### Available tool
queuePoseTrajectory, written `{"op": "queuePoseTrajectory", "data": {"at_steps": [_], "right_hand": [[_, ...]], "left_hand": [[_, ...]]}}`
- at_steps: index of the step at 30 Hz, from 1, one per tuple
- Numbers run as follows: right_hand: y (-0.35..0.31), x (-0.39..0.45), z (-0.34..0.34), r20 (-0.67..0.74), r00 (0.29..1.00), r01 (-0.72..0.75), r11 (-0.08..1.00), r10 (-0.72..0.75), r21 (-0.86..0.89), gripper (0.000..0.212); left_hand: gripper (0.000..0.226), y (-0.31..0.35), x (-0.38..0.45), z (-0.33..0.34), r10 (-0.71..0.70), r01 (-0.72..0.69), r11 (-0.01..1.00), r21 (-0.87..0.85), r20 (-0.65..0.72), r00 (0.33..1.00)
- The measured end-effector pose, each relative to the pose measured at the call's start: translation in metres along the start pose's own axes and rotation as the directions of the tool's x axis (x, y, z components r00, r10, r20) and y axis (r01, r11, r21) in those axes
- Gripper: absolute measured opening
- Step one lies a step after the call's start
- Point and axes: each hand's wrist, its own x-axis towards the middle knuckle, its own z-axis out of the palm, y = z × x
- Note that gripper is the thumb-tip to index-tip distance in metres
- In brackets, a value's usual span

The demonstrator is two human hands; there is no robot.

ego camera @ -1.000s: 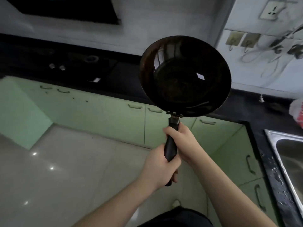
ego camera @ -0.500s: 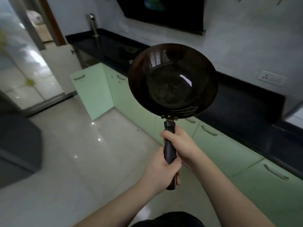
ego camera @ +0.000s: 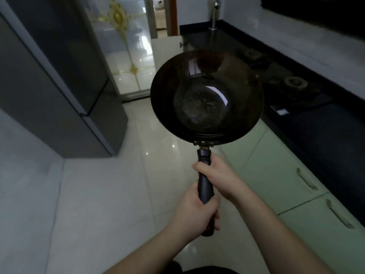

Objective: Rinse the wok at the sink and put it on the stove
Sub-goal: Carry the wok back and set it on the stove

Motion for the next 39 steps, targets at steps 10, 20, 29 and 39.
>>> {"op": "queuePoseTrajectory", "data": {"at_steps": [10, 20, 29, 39], "right_hand": [[-0.043, 0.103, 0.157, 0.2, 0.98, 0.022, 0.995, -0.002, -0.101, 0.013], [-0.086, 0.178, 0.274, 0.297, 0.954, 0.003, 0.993, 0.033, -0.121, 0.007], [-0.103, 0.258, 0.292, 0.283, 0.957, -0.006, 0.976, 0.069, -0.217, 0.012], [-0.118, 0.411, 0.248, 0.267, 0.959, -0.045, 0.981, 0.095, -0.188, 0.011]], "left_hand": [[0.008, -0.013, 0.032, -0.16, -0.039, 0.022, 0.997, -0.08, -0.216, 0.976], [0.007, -0.004, 0.055, -0.285, -0.06, 0.004, 0.986, -0.166, -0.335, 0.94], [0.004, 0.007, 0.122, -0.327, -0.13, 0.048, 0.971, -0.233, -0.349, 0.928], [0.006, 0.053, 0.276, -0.35, -0.134, 0.114, 0.99, -0.081, -0.321, 0.937]]}}
